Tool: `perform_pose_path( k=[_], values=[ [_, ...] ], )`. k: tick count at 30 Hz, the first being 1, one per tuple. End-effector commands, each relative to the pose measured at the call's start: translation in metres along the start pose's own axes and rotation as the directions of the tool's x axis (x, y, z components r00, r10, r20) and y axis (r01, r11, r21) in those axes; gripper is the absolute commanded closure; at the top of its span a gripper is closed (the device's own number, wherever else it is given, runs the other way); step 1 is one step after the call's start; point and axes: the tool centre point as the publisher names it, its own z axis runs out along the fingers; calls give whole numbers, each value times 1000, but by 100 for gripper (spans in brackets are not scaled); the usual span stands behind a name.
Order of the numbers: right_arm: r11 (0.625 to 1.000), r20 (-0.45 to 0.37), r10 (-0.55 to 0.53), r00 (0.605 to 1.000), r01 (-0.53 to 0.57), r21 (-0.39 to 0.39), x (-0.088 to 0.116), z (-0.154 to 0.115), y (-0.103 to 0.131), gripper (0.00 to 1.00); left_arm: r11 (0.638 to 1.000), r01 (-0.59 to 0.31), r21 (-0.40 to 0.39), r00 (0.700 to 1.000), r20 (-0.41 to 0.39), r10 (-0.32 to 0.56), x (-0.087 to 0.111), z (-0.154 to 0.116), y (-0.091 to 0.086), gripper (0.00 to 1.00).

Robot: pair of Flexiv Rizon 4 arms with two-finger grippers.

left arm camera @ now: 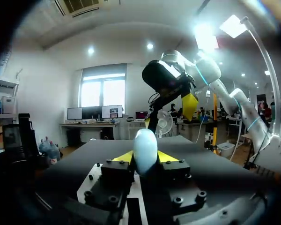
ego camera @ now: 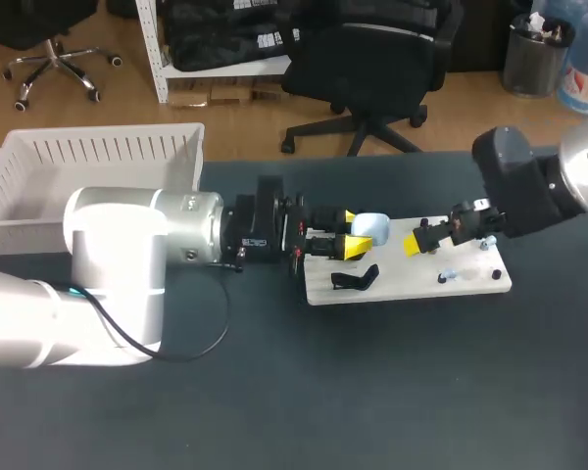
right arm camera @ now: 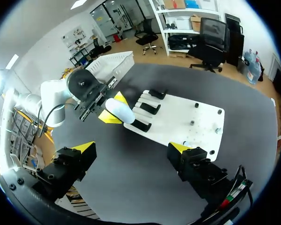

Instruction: Pick up each earbud case from the left stands, insert the matching earbuds, close the lid, and place the case in the box.

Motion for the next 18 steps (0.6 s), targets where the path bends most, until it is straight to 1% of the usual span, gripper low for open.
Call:
perform_pose_path(
  k=[1,11,18],
  values=[
    [1000,-16,2,1000,-2,3,-8,12,3,0,1000,-2,-7,1000,0,2,0,0,-1,100],
    [1000,-46,10,999,-9,1,-16,31,6,0,1000,-2,-7,1000,0,2,0,0,-1,100],
    [1000,-48,19,999,-19,-8,-19,40,6,0,1000,-2,-7,1000,0,2,0,0,-1,100]
  ],
)
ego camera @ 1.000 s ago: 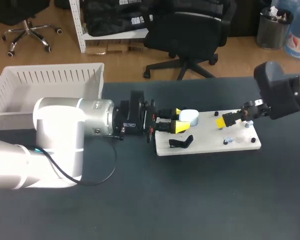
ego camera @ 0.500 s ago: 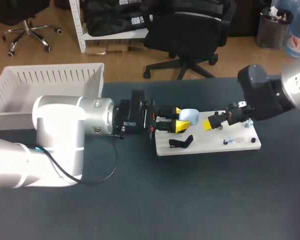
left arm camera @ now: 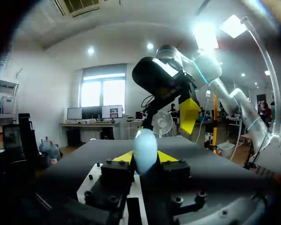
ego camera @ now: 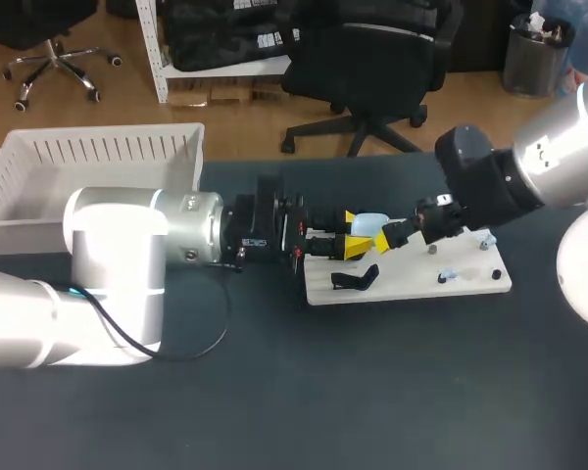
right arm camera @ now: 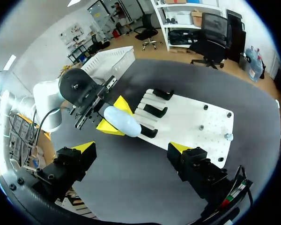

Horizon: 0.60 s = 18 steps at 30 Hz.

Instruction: Pick up each earbud case from the left stands, insert the matching earbuds, close the lid, and place the case in the box.

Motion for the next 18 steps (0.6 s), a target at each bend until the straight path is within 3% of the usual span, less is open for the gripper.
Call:
perform_pose_path(
  k=[1,18],
  values=[
    [1000,-5,4,1000,-4,-6,-5,8,-2,0,1000,-2,-7,1000,0,2,0,0,-1,100],
    [1000,0,31,1000,-31,-1,-13,17,-9,0,1000,-2,-7,1000,0,2,0,0,-1,100]
  ],
)
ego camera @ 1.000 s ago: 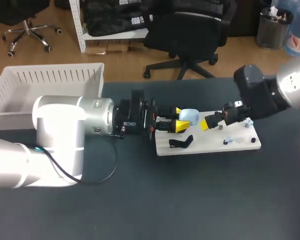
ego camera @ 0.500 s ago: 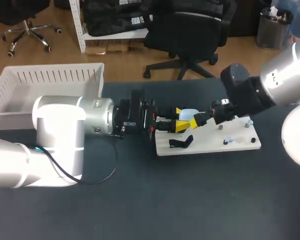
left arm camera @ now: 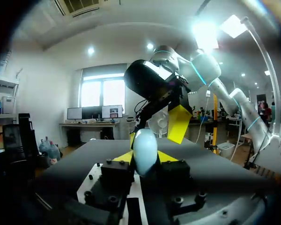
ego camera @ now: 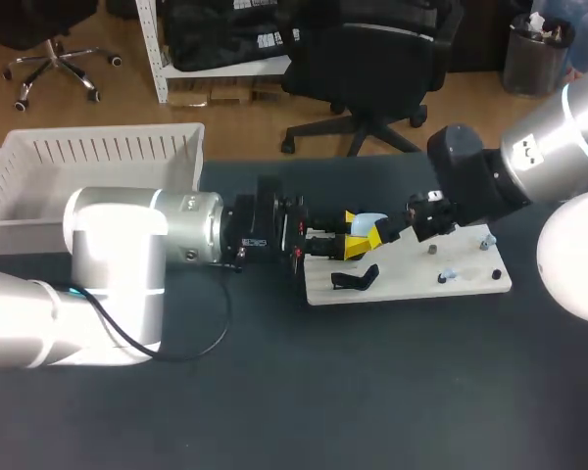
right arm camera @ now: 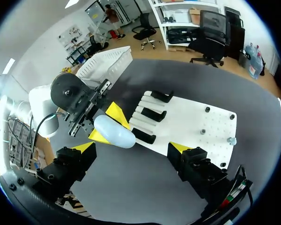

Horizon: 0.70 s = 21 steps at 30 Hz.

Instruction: Pick up each earbud case from the left stands, insert the matching earbuds, close the lid, and place the case in the box.

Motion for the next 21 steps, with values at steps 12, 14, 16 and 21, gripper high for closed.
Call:
perform_pose_path(
  k=[12,14,16,21],
  values=[
    [1000,-5,16,1000,-16,21,-8,6,-4,0,1000,-2,-7,1000,0,2,0,0,-1,100],
    [1000,-7,20,1000,-20,22,-9,6,-6,0,1000,-2,-7,1000,0,2,0,0,-1,100],
    [999,-8,24,1000,-24,27,-9,6,-6,0,1000,-2,-7,1000,0,2,0,0,-1,100],
    [999,2,29,1000,-29,37,-12,4,-9,0,1000,-2,-7,1000,0,2,0,0,-1,100]
  ],
)
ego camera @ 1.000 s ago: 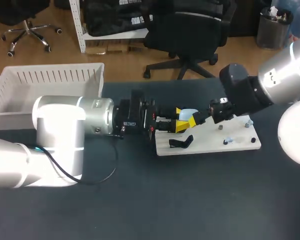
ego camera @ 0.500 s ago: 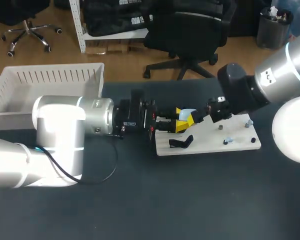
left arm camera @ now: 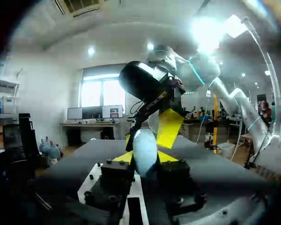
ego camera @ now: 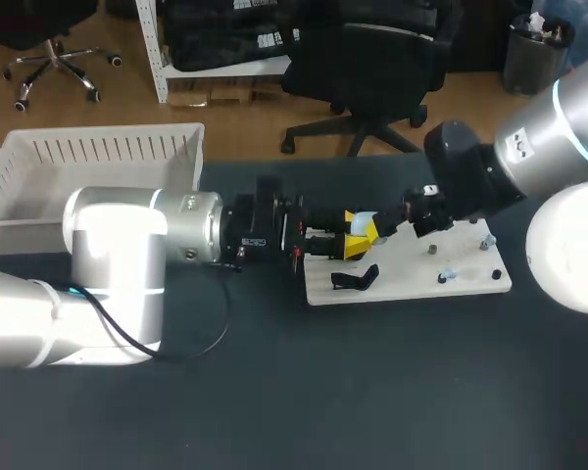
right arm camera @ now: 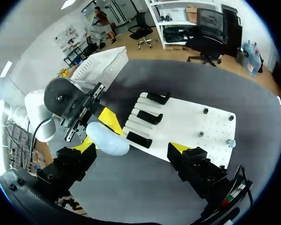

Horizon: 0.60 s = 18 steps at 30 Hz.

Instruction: Pick up each earbud case from the left stands, insert the matching earbuds, close the lid, and place the case in the box.

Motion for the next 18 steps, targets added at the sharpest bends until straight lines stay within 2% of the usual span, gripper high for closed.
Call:
perform_pose_path(
  k=[1,8,13,16,18],
  values=[
    [1000,6,5,1000,-5,21,-3,-2,0,0,1000,-2,-5,1000,0,2,0,1,-2,100],
    [999,47,-10,999,8,32,-15,-18,2,0,1000,-2,-5,1000,0,2,0,1,-2,100],
    [994,80,-81,993,75,77,-27,-39,0,0,1000,-2,-5,1000,0,2,0,1,-2,100],
    [986,68,-122,990,112,126,-31,-53,-10,0,1000,-2,-5,1000,0,2,0,1,-2,100],
    [983,32,-126,992,120,138,-32,-60,-20,0,1000,-2,-5,1000,0,2,0,1,-2,100]
  ],
)
